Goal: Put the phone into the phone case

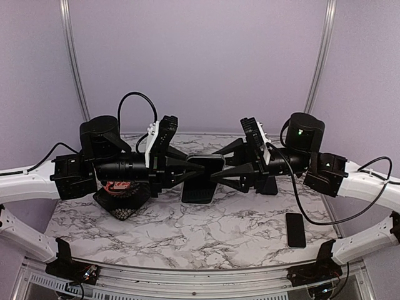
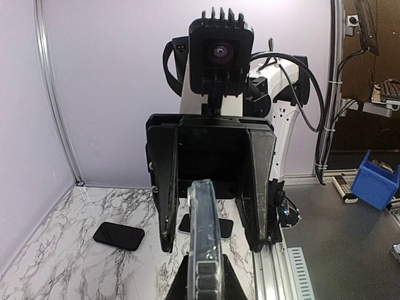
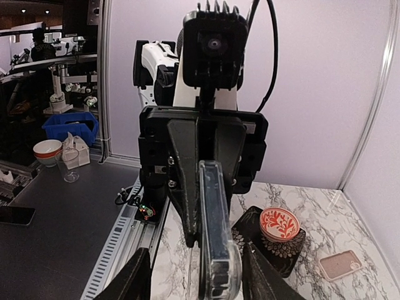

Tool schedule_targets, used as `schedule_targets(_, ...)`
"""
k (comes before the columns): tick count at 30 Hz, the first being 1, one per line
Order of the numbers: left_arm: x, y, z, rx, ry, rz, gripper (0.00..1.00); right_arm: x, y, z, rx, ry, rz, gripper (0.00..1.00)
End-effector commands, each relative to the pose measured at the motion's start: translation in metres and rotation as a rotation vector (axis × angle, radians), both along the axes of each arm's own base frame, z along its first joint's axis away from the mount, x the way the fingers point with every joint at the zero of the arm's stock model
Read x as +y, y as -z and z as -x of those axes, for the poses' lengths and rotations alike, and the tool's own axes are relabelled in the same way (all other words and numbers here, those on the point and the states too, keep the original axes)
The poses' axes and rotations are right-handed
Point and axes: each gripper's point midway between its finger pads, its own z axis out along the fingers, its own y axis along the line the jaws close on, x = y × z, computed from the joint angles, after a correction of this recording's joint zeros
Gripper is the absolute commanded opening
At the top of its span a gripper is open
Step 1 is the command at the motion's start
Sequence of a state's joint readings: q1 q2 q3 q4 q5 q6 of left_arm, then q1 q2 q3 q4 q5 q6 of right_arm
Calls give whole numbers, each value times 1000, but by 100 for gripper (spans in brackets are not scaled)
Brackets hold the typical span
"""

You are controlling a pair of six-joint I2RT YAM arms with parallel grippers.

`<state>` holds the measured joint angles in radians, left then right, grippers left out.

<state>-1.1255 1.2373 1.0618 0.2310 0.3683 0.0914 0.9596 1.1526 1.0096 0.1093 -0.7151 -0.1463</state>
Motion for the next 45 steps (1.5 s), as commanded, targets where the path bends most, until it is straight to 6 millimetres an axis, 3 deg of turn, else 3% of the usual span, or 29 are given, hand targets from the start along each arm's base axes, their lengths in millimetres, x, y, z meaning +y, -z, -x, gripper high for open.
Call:
schedule_targets(1, 9, -28, 8, -50, 12, 81, 0, -12, -9, 7, -25, -2, -21, 48)
schedule_targets(3, 9, -28, 8, -51, 12, 82, 0, -13, -11, 9, -24, -11, -28, 44)
schedule_targets(4, 9, -28, 8, -51, 13, 82, 0, -12, -12, 9, -22, -16, -28, 38)
schedule_targets(7, 8, -27, 8, -51, 13, 79, 0, -12, -12, 9, -18, -19, -31, 0)
schedule_targets(19, 8, -29, 9, -51, 15, 84, 0, -13, -7, 6, -3, 10, -30, 0)
schedule_targets(23, 19, -49, 1, -54, -56, 142, 0, -10, 17, -5, 50, 63, 8, 42)
schedule_targets(25, 22, -55, 0, -48, -71, 159, 0, -7, 26, -6, 92, 58, 7, 49)
schedule_targets(27, 20, -57, 0, -19, -67, 168, 0, -1, 29, -5, 123, 34, -8, 50)
schedule_targets(31, 11, -56, 1, 53, -34, 177, 0, 10, 32, -1, 143, -8, -7, 50)
schedule_targets(34, 6, -57, -2, 85, -35, 182, 0, 9, 31, 0, 128, -16, -22, 48)
schedule_targets(39, 3, -58, -7, 125, -50, 194, 0, 5, 30, 3, 123, -14, -20, 52)
schedule_targets(41, 2, -58, -6, 133, -41, 193, 0, 4, 29, 3, 120, -9, -25, 43)
schedule_targets(44, 3, -59, -4, 130, -37, 197, 0, 3, 24, 0, 111, 12, -40, 16)
schedule_targets(45, 4, -59, -4, 128, -38, 197, 0, 2, 22, 0, 109, 15, -47, 15)
